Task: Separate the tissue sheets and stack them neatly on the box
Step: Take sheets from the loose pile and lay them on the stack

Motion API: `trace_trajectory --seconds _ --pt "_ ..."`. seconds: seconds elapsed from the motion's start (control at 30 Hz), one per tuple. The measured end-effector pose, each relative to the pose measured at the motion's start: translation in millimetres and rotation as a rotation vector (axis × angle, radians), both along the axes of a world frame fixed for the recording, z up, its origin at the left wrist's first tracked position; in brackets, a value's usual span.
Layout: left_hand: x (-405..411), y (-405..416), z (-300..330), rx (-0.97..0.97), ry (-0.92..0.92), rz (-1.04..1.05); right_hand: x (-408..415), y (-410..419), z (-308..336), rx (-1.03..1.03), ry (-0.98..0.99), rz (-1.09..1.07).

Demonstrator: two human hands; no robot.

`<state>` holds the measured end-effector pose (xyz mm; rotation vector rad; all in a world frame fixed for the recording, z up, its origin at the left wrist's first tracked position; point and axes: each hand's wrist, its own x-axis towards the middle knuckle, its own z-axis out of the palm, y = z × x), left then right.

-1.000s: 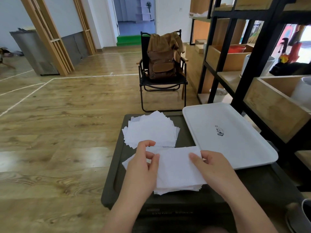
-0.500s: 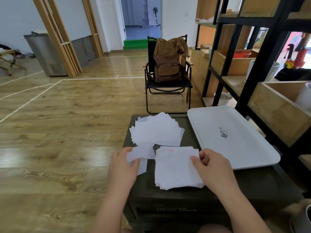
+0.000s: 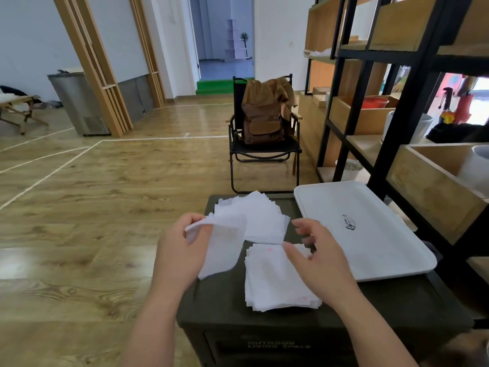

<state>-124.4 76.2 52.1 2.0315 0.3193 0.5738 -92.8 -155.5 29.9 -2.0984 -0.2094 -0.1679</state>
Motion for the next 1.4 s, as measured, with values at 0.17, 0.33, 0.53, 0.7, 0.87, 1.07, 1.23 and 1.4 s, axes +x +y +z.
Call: trace_trajectory --seconds 0.17,0.33,0.53,0.7,0.87,1.07,1.23,1.4 --pt "-1.4 2.0 31.6 -0.420 -0.011 -0.106 2.7 39.3 26.0 0.154 0.162 0.421" --pt "4.4 15.6 29.1 -0.516 0.085 -0.043 10.8 60.6 43.3 0.346 0.252 0.473" --pt "-6.3 22.5 9.9 -0.506 0.162 -0.069 11.9 67.3 30.5 0.335 0.166 0.361" --pt "-19.2 15.4 -2.0 -0.465 0.059 -0.207 10.5 62.1 19.7 0.332 0.090 0.260" --pt "-22.8 6.6 -3.5 -0.294 0.021 -0.193 10.0 54.5 16.5 0.301 0.035 0.252" --pt "-19.8 -1.8 -3.0 -0.107 -0.042 -0.108 5.4 44.5 18.0 0.106 0.002 0.186" --pt "-18.9 -7.3 -1.9 -0.015 -0.018 -0.156 1.2 33.3 16.7 0.123 -0.029 0.140" --pt "-20.6 -11.7 -1.9 -0.001 -0.026 -0.210 -5.7 19.8 17.4 0.152 -0.038 0.084"
